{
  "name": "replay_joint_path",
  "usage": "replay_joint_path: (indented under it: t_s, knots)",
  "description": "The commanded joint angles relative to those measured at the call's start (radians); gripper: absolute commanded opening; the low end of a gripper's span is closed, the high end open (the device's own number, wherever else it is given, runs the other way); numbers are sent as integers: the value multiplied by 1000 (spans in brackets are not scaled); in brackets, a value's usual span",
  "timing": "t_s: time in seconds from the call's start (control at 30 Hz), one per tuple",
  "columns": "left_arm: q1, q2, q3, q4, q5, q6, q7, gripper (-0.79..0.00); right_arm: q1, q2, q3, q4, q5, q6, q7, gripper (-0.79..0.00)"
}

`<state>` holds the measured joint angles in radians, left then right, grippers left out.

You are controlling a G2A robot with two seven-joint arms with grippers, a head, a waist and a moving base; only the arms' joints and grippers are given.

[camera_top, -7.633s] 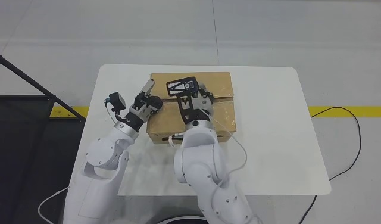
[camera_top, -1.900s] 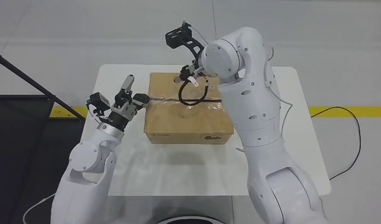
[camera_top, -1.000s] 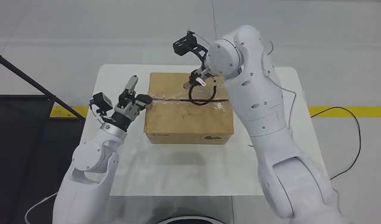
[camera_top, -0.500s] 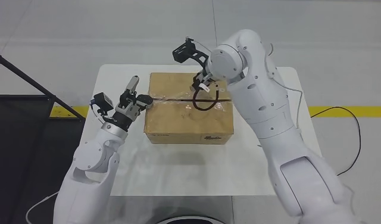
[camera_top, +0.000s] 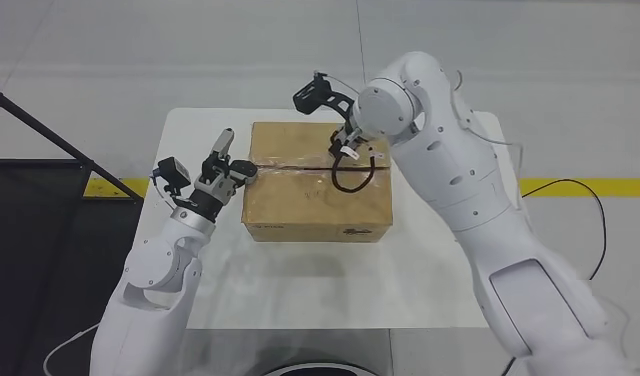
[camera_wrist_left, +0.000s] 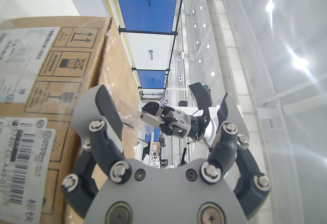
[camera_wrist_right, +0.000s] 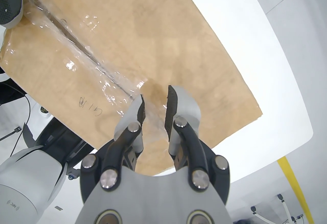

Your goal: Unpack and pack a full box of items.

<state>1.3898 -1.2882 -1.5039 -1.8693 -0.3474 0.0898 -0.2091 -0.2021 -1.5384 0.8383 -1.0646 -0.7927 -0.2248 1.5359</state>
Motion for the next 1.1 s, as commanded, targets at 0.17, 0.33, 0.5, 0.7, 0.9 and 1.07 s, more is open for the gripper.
replay_joint_path:
  t_s: [0.17,0.33,0.5,0.7,0.9,1.07]
  knots:
    - [9,1,-4,-10,1,-3,1,0,15,47,-76,-72,68,67,0,-785]
    - [8,1,3,-27,6,2,-2,0,8,86,-98,-153,85,109,0,-785]
    - [-21,0,26,-30,14,16,-11,0,-24,118,-105,-252,55,151,0,-785]
    - [-89,-7,77,21,-3,42,-8,0,-72,142,-99,-350,-12,193,0,-785]
    - [-139,-13,122,93,9,58,11,0,-110,154,-82,-415,-71,208,-18,-785]
    - [-153,-16,137,130,14,57,22,0,-135,156,-97,-464,-175,253,-61,-785]
